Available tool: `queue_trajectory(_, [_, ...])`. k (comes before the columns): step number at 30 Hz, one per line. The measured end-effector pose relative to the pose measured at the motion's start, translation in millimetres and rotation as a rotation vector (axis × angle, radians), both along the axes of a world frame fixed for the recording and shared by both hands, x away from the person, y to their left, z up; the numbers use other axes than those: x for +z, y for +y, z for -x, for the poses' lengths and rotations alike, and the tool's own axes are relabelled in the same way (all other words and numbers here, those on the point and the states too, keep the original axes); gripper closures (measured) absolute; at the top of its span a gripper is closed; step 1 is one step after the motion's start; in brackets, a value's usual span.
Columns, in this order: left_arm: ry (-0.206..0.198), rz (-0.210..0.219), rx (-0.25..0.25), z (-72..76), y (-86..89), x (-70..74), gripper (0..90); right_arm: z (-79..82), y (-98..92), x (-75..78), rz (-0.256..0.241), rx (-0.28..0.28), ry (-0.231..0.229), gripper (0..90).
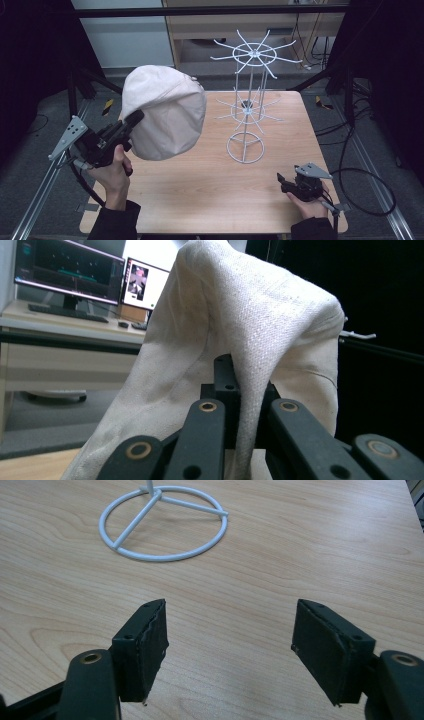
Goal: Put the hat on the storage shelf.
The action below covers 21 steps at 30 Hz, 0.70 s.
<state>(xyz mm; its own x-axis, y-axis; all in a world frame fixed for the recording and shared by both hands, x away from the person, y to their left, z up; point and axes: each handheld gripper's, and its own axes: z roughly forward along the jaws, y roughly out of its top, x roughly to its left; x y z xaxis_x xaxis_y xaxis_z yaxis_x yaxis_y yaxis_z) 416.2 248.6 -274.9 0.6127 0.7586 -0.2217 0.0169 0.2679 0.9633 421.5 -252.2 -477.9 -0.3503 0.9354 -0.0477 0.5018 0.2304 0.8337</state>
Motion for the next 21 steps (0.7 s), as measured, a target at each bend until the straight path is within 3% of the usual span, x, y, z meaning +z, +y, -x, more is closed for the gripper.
queue_trajectory(4, [-0.022, 0.017, 0.004, -4.2, -0.9, 2.3, 87.4, -0.3, -0.4, -0.3, 0.003, -0.002, -0.002, 30.3])
queue_trajectory(12, [-0.021, 0.058, -0.012, -17.7, -6.6, 11.0, 87.4, -0.5, -0.4, -0.4, 0.002, 0.001, -0.005, 30.3])
queue_trajectory(21, [-0.064, 0.096, -0.028, -24.4, -17.0, 26.8, 87.4, -0.9, -1.3, -0.2, -0.005, -0.003, -0.002, 30.3])
